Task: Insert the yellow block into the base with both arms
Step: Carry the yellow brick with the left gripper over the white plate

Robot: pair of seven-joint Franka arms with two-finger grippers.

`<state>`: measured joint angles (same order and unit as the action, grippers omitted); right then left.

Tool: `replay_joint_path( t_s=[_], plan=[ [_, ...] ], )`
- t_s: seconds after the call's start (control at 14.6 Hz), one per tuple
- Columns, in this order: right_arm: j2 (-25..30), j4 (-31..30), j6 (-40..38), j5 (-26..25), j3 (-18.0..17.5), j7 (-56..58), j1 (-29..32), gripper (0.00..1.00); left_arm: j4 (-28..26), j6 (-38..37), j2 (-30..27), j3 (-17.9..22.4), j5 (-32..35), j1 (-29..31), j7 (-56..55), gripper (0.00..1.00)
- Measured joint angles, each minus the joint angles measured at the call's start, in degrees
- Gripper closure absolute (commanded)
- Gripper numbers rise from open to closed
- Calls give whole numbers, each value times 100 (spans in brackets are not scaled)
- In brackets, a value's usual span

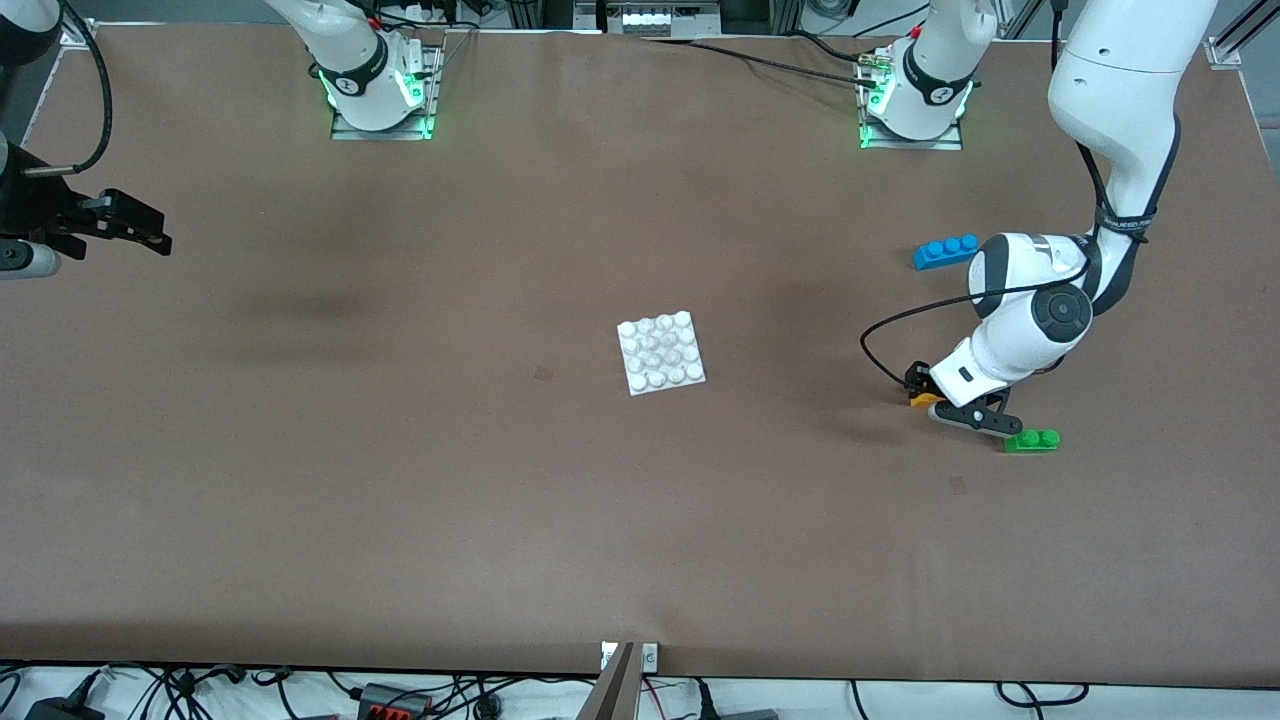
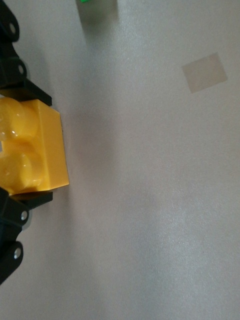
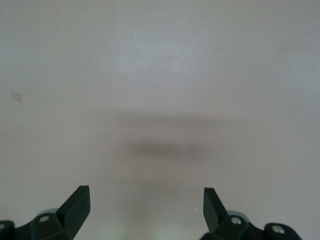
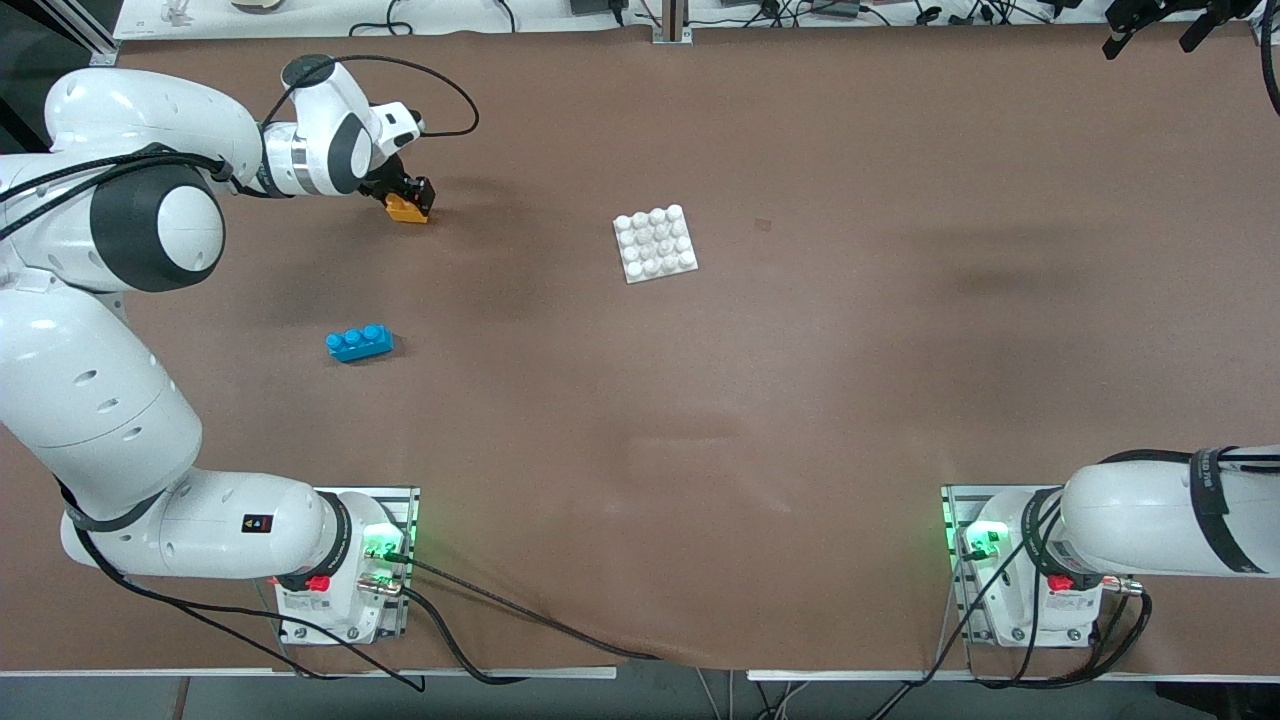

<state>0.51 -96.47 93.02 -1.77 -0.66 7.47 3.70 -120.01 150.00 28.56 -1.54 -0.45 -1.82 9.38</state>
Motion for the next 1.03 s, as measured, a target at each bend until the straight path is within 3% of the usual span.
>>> replay_joint_path(
  t_s=[0.14,0.55,0.82,1.03],
  plan=[
    [1,126,-175,-70,0,-7,-19,0,7,-30,-12,-18,0,-2,0,55],
    [-23,166,15,-5,9,-164,-34,0,119,-386,-54,-94,0,-2,0,57],
    [-95,165,140,123,47,-310,-25,0,576,-1645,-195,-350,-48,1,-296,60],
    [-112,165,120,126,103,-312,16,0,1056,-2610,-311,-808,-471,-24,-827,63]
  ],
)
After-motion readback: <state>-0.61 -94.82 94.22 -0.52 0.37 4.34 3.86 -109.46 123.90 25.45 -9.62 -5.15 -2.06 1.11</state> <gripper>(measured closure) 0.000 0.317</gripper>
